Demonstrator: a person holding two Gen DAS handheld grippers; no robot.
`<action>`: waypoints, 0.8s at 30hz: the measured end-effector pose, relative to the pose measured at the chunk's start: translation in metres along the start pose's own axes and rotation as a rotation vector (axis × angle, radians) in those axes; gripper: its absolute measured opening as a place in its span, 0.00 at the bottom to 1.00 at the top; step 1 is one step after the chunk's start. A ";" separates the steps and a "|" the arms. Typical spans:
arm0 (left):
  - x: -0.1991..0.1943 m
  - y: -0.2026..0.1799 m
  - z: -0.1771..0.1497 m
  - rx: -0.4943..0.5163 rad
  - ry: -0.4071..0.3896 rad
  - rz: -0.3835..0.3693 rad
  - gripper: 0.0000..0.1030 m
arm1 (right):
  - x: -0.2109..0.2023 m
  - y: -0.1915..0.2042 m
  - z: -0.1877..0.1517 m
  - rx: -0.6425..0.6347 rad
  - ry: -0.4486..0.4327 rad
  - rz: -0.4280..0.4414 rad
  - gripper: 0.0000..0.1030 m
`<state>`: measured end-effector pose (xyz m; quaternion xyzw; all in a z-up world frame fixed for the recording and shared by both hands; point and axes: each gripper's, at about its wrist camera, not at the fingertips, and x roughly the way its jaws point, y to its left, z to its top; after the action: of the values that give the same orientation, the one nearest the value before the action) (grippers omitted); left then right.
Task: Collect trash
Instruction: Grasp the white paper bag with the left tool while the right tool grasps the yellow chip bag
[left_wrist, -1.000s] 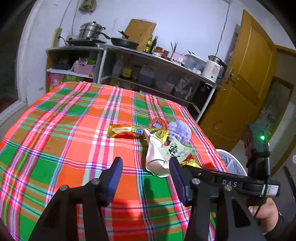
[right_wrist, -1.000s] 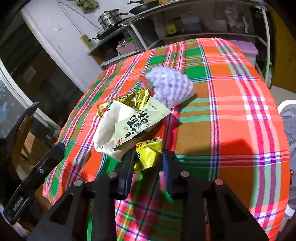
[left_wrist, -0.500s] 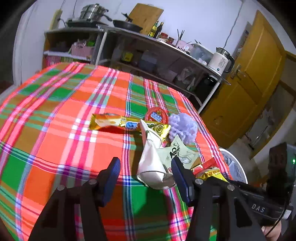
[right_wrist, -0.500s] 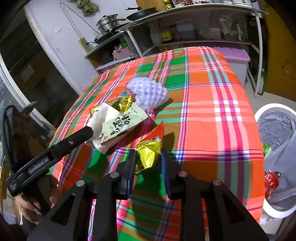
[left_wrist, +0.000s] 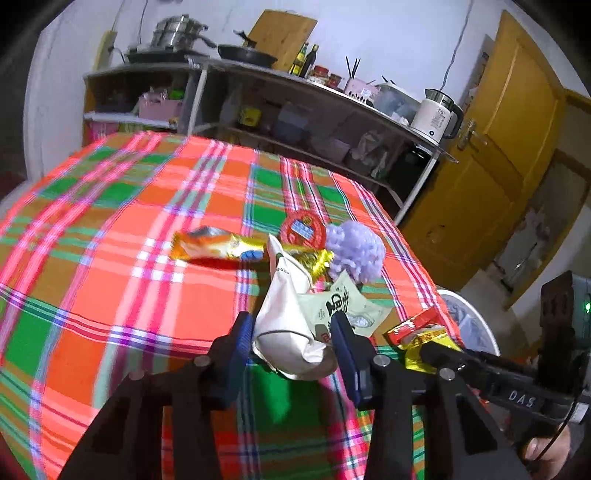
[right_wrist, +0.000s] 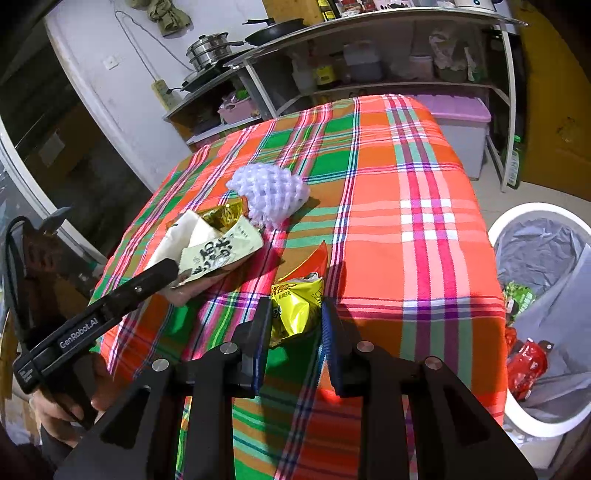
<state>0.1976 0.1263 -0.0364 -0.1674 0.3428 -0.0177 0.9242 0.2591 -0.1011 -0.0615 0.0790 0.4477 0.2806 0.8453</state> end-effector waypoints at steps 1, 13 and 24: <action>-0.005 -0.002 0.000 0.019 -0.016 0.025 0.43 | -0.001 0.000 0.000 -0.001 -0.002 0.000 0.27; -0.048 -0.015 0.001 0.137 -0.148 0.141 0.42 | -0.012 0.004 -0.004 -0.009 -0.021 0.004 0.27; -0.059 -0.009 0.003 0.119 -0.134 0.131 0.00 | -0.020 0.007 -0.005 -0.014 -0.037 0.013 0.27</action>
<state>0.1551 0.1274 0.0059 -0.0903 0.2889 0.0337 0.9525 0.2431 -0.1070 -0.0474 0.0813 0.4293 0.2878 0.8522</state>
